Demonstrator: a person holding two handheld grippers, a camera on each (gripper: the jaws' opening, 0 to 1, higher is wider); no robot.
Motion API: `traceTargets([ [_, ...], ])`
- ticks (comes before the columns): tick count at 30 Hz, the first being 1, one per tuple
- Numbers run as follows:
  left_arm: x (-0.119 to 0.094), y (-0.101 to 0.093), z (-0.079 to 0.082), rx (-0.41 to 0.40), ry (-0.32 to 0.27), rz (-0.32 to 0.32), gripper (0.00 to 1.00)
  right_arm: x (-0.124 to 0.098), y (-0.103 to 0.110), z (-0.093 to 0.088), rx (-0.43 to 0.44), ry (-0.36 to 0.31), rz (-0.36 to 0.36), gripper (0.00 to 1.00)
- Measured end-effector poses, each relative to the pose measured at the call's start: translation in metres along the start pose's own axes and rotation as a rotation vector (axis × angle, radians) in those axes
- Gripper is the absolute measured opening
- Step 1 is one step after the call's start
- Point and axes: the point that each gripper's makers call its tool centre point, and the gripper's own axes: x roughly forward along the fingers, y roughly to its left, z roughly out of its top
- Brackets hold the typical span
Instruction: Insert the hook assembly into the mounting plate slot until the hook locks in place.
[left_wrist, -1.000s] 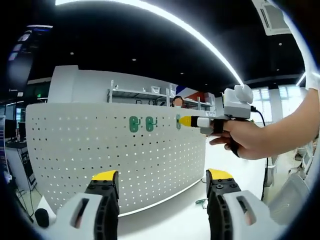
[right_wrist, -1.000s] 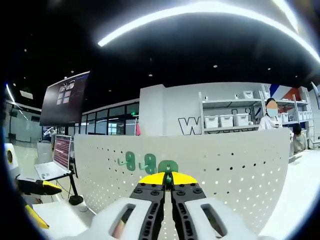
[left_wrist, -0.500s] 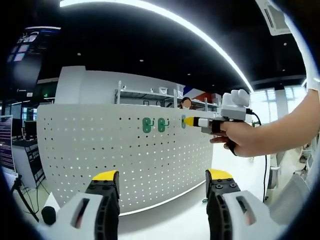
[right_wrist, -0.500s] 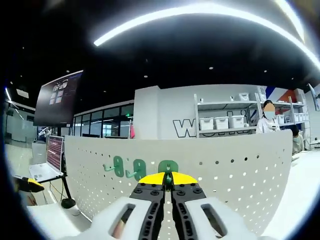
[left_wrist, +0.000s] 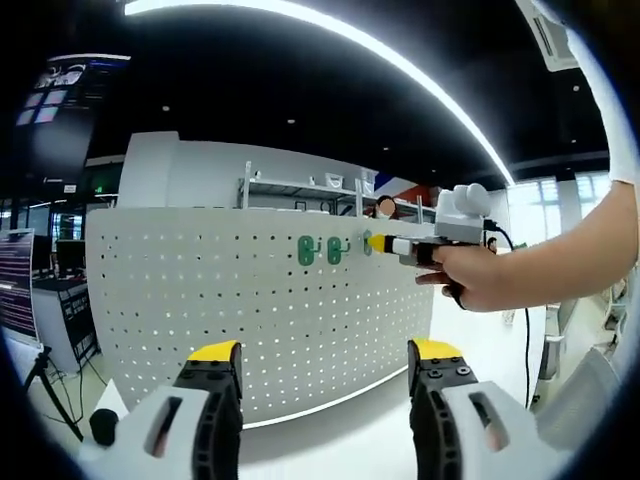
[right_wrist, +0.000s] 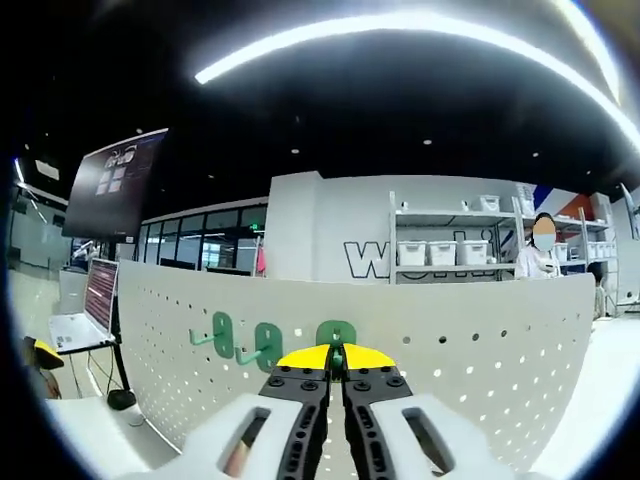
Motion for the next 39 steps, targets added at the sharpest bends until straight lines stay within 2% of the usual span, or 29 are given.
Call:
traceTargets([
  [14,-0.003,0.012,0.003,-0.002,-0.004,0.033,0.64,0.011,0.004,-0.008,-0.014,0.021,0.018,0.01],
  [26,-0.005,0.016,-0.001,-0.006,0.007,0.037,0.63,0.012,0.005,-0.012,-0.030,0.035,-0.017,0.01],
  [27,-0.005,0.017,-0.001,-0.005,0.007,0.039,0.63,0.012,0.005,-0.012,-0.053,0.043,-0.021,0.01],
  [34,-0.006,0.012,-0.003,-0.002,0.015,0.025,0.62,0.013,0.004,-0.014,-0.012,0.061,-0.070,0.02],
  [39,-0.005,0.009,-0.006,-0.013,0.019,0.016,0.61,0.014,0.007,-0.019,-0.019,0.117,-0.073,0.04],
])
